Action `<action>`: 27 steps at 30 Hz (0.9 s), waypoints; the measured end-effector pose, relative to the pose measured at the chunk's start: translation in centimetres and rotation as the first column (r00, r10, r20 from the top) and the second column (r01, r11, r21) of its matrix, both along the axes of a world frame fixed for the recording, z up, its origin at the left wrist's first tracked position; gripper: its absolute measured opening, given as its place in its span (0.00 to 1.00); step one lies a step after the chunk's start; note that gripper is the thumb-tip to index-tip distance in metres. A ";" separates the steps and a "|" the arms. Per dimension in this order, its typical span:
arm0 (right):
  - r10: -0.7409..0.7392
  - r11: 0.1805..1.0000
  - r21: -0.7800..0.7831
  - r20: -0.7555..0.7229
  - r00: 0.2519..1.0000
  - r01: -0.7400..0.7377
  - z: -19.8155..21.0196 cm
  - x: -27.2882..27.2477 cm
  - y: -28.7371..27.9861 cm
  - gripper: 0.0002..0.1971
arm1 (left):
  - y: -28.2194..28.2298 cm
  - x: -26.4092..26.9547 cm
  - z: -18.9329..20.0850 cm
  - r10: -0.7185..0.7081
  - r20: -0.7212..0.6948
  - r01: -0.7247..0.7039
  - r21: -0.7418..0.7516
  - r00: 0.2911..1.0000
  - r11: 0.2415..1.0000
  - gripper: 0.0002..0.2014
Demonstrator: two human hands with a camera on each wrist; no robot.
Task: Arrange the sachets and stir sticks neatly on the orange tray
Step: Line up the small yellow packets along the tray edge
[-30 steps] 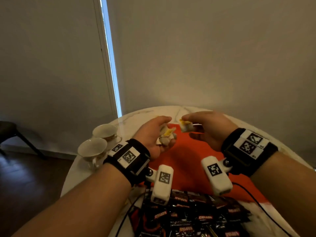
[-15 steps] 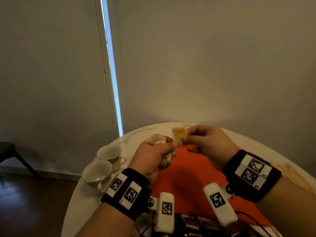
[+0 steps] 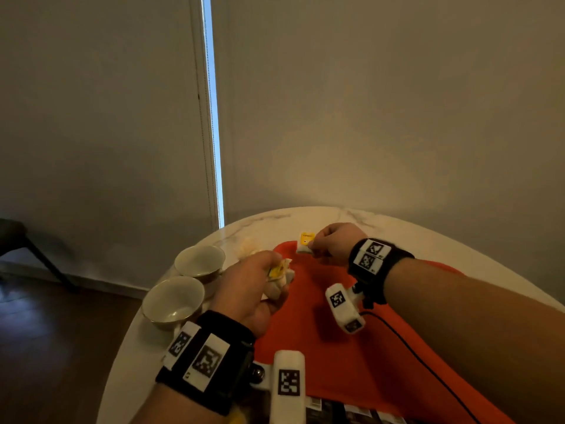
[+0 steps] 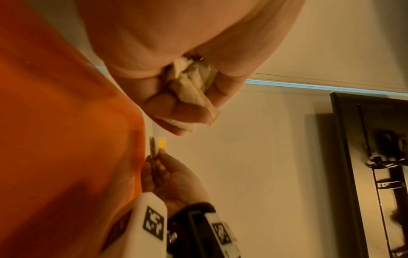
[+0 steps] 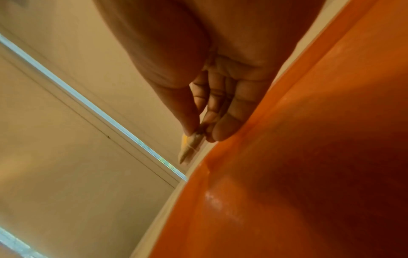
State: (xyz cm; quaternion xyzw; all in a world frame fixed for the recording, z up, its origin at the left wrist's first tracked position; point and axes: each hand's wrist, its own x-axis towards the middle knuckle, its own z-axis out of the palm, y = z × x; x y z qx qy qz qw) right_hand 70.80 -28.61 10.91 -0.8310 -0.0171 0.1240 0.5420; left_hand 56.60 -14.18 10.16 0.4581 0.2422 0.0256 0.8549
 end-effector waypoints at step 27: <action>0.245 0.943 0.210 0.084 0.966 -0.258 2.3 -2.7 1.1 0.07 | -0.6 -0.7 -0.1 -0.089 0.009 0.088 0.045 0.996 0.995 0.07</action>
